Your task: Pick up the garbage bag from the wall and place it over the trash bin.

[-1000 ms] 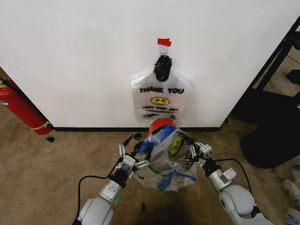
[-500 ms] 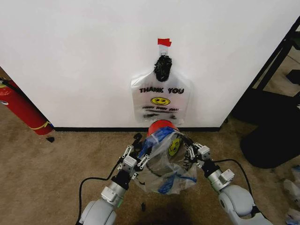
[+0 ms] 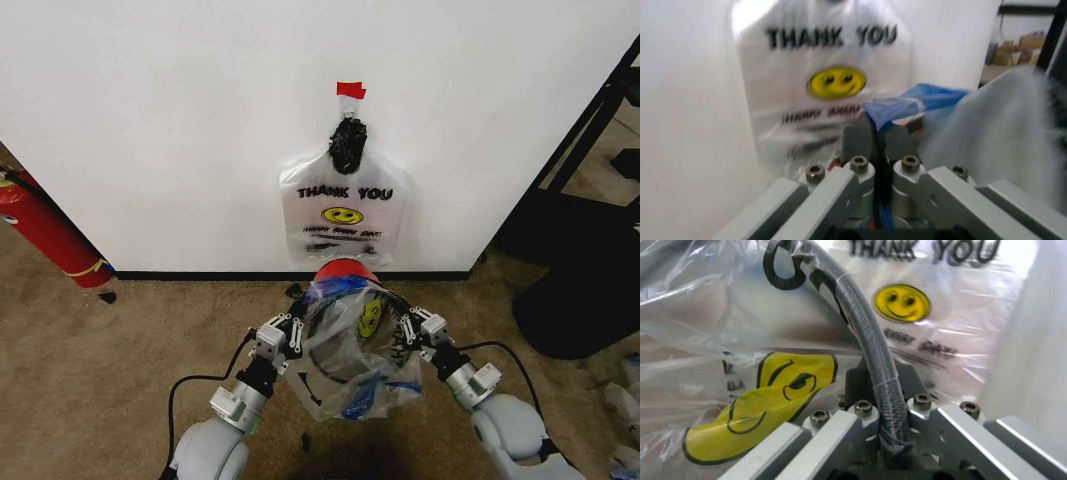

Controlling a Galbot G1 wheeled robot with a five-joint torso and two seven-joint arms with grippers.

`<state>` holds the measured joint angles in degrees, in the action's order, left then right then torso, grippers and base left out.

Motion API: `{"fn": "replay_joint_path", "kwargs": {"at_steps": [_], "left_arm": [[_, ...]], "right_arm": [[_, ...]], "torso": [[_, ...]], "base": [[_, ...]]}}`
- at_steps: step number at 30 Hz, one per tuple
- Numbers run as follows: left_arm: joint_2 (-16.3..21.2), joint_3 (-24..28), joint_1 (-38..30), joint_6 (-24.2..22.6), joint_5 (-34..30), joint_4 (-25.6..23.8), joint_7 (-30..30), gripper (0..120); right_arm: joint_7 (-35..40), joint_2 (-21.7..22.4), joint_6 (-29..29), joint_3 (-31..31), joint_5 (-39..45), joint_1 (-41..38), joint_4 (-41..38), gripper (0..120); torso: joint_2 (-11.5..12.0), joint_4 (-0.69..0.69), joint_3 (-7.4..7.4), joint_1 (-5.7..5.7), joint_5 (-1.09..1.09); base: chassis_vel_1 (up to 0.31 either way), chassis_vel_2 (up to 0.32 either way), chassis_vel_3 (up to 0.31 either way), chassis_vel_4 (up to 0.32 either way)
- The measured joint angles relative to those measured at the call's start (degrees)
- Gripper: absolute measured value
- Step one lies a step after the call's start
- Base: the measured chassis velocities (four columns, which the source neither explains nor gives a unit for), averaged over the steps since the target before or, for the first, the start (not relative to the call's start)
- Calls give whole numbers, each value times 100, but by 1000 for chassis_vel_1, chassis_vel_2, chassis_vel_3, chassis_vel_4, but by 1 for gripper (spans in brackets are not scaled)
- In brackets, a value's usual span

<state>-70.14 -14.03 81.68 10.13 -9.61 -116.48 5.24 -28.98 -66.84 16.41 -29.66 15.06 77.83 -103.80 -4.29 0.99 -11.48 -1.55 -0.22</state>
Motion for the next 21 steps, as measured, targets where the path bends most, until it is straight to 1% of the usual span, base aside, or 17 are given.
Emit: {"fn": "replay_joint_path", "kwargs": {"at_steps": [2, 3, 6, 9, 10, 11, 15, 18, 19, 21], "left_arm": [[30, -50, -17, -128, -56, 70, 24, 0], [30, -50, -17, -128, -56, 70, 24, 0], [41, -124, -55, -147, -81, 224, 161, 0], [36, -160, -92, -59, -86, 338, 290, 0], [26, -182, -133, 56, -91, 429, 398, 0], [26, -182, -133, 56, -91, 429, 398, 0], [13, -235, -171, 360, -199, 562, 719, 0], [5, -244, -114, 512, -327, 568, 956, 0], [5, -244, -114, 512, -327, 568, 956, 0], [-15, -256, -77, 556, -348, 594, 985, 7]], "right_arm": [[-510, 42, 42, -86, 386, -38, 126, 0], [-510, 42, 42, -86, 386, -38, 126, 0], [-1332, 86, 67, -165, 1214, -110, 346, 0], [-1563, 91, 19, -159, 1677, -136, 466, 0], [-1584, 82, -62, -133, 1965, -147, 521, 0], [-1584, 82, -62, -133, 1965, -147, 521, 0], [-1303, 36, -187, -34, 2330, -151, 593, 0], [-850, -33, -154, 57, 2280, -149, 618, 0], [-850, -33, -154, 57, 2280, -149, 618, 0], [-393, -104, -92, 145, 2232, -141, 622, 0]], "torso": [[0, 0, 0, 0, 0], [0, 0, 0, 0, 0], [0, 0, 0, 0, 0], [0, -1, 0, 0, 0], [0, 0, 0, 0, 0], [0, 0, 0, 0, 0], [0, 0, 0, 0, 0], [0, 0, 0, 0, 0], [0, 0, 0, 0, 0], [0, 0, 0, 0, 0]], "base": [[0, 0, 0, 0], [0, 0, 0, 0], [0, 0, 0, 0], [0, 0, 0, 0], [0, 0, 0, 0], [0, 0, 0, 0], [0, 0, 0, 0], [0, 0, 0, 0], [0, 0, 0, 0], [0, 0, 0, 0]]}}
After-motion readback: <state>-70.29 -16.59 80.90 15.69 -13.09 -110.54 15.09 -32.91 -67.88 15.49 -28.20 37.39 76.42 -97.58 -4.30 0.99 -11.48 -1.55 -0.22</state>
